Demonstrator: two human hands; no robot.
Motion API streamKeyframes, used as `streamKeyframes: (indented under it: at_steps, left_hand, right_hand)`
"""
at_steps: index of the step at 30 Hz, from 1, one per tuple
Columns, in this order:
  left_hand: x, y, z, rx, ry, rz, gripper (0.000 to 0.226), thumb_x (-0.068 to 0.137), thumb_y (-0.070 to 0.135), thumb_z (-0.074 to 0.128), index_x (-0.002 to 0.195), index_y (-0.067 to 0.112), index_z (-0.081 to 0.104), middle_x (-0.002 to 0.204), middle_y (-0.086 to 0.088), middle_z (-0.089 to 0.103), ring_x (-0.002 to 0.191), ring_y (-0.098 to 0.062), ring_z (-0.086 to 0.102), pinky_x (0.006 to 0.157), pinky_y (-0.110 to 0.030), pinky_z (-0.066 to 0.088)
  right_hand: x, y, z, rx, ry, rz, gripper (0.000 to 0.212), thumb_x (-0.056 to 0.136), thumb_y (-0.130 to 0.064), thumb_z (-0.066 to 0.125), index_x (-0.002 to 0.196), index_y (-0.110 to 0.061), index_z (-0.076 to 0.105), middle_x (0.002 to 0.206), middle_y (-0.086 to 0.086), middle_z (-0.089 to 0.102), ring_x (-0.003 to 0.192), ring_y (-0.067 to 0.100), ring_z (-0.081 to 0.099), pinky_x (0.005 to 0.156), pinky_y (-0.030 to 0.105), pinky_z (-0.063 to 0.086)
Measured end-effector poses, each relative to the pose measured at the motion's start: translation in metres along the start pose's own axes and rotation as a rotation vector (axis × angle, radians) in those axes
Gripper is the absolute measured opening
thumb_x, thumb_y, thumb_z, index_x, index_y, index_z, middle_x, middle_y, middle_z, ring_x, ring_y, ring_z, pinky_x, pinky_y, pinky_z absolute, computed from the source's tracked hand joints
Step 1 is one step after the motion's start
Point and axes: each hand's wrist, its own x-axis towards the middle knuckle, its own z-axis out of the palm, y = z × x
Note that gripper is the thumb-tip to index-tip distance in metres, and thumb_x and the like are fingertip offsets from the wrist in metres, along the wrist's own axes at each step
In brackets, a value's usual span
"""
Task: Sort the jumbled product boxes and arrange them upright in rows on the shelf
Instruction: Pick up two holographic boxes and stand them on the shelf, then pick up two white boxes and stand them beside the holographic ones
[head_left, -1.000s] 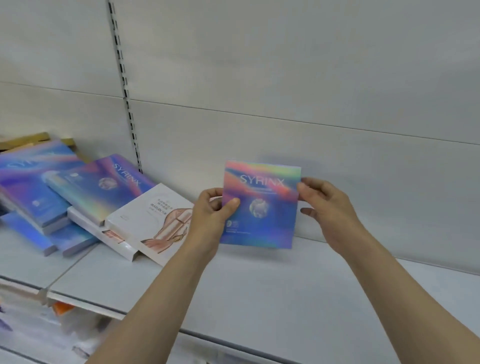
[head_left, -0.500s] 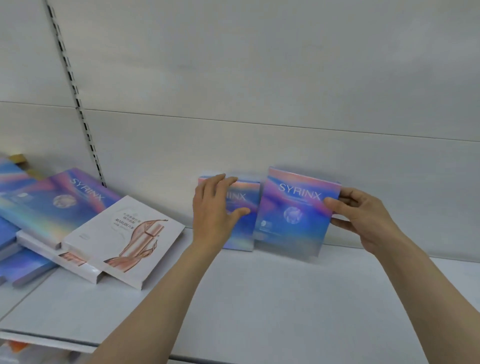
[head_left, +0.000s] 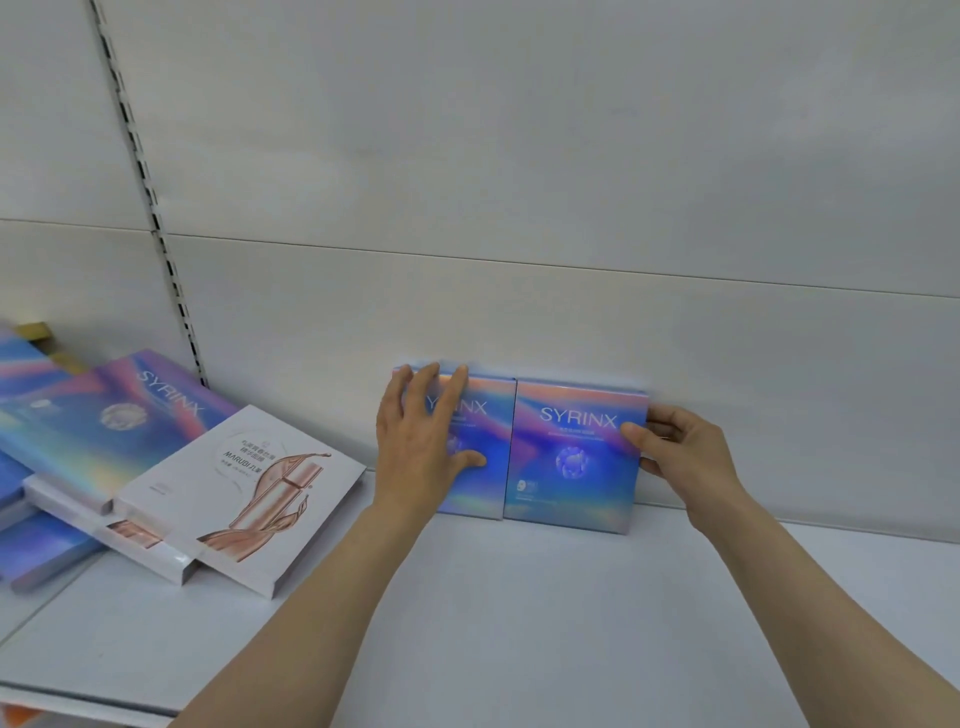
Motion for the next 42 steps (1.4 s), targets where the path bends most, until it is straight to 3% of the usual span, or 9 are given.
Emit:
streamKeyframes:
  at_steps: [7,12,19,23,26,28,31,36,42]
  left_hand:
    - [0.003,-0.002,0.006,0.002,0.039,-0.003,0.104,0.051,0.042,0.092,0.142,0.021,0.047,0.142,-0.014,0.044,0.138,-0.039,0.031,0.108,-0.051,0.036]
    - [0.002,-0.004,0.007,0.024,0.053,0.003,0.105,0.051,0.045,0.091,0.143,0.022,0.046,0.142,-0.013,0.043,0.138,-0.037,0.030,0.109,-0.050,0.037]
    - [0.002,-0.002,0.006,0.042,0.009,0.001,0.104,0.055,0.045,0.090,0.144,0.021,0.043,0.144,-0.013,0.040,0.139,-0.037,0.029,0.108,-0.049,0.037]
    - [0.005,0.000,-0.011,0.051,-0.076,0.005,0.097,0.067,0.054,0.080,0.148,0.022,0.037,0.148,-0.010,0.037,0.141,-0.034,0.026,0.111,-0.050,0.029]
    - [0.015,-0.006,-0.039,-0.114,-0.173,-0.078,0.090,0.076,0.055,0.073,0.149,0.021,0.032,0.149,-0.009,0.032,0.137,-0.030,0.028,0.111,-0.044,0.030]
    - [0.024,-0.016,-0.069,-0.226,-0.231,-0.137,0.085,0.080,0.052,0.071,0.148,0.019,0.033,0.147,-0.009,0.034,0.134,-0.029,0.031,0.109,-0.040,0.033]
    - [0.031,-0.044,-0.123,-0.207,-0.306,-0.137,0.076,0.082,0.050,0.069,0.145,0.017,0.039,0.145,-0.010,0.038,0.135,-0.027,0.035,0.110,-0.039,0.032]
    - [0.012,-0.113,-0.234,-0.117,-0.277,-0.131,0.065,0.083,0.042,0.072,0.138,0.019,0.049,0.137,-0.007,0.048,0.127,-0.024,0.045,0.102,-0.029,0.031]
    - [-0.057,-0.203,-0.363,-0.262,-0.110,-0.217,0.063,0.078,0.053,0.072,0.133,0.028,0.053,0.127,0.007,0.056,0.117,-0.008,0.052,0.093,-0.025,0.040]
  right_hand:
    - [0.008,0.002,0.009,-0.216,0.124,-0.043,0.030,0.072,-0.025,0.087,0.096,-0.024,0.070,0.089,-0.008,0.074,0.083,0.013,0.072,0.079,0.040,0.061]
    - [0.001,-0.001,0.013,-0.376,0.171,-0.083,0.042,0.068,-0.038,0.088,0.097,-0.030,0.059,0.086,-0.020,0.065,0.083,0.003,0.065,0.071,0.027,0.051]
    - [-0.001,-0.005,0.019,-0.482,0.192,-0.083,0.046,0.074,-0.034,0.084,0.106,-0.022,0.054,0.098,-0.006,0.067,0.085,0.015,0.063,0.071,0.030,0.046]
    - [-0.014,-0.022,0.019,-0.629,0.299,-0.143,0.056,0.081,-0.037,0.077,0.124,-0.013,0.051,0.120,0.006,0.060,0.108,0.027,0.057,0.083,0.037,0.046]
    - [-0.027,-0.054,0.029,-0.774,0.402,-0.311,0.049,0.086,-0.036,0.069,0.126,-0.014,0.052,0.125,0.011,0.055,0.121,0.031,0.046,0.088,0.043,0.045]
    - [-0.032,-0.083,0.045,-0.839,0.318,-0.413,0.044,0.089,-0.036,0.066,0.126,-0.015,0.054,0.124,0.010,0.056,0.122,0.031,0.045,0.090,0.043,0.044]
    - [-0.040,-0.125,0.084,-0.964,0.007,-0.562,0.043,0.092,-0.038,0.063,0.129,-0.018,0.057,0.127,0.007,0.060,0.124,0.028,0.046,0.096,0.039,0.042]
    - [-0.087,-0.183,0.173,-1.135,-0.347,-0.723,0.045,0.093,-0.047,0.059,0.134,-0.029,0.054,0.138,0.002,0.056,0.129,0.024,0.047,0.104,0.036,0.038]
    - [-0.197,-0.218,0.286,-0.722,-0.419,-0.853,0.043,0.094,-0.046,0.059,0.134,-0.031,0.057,0.140,-0.009,0.056,0.129,0.011,0.048,0.099,0.019,0.031]
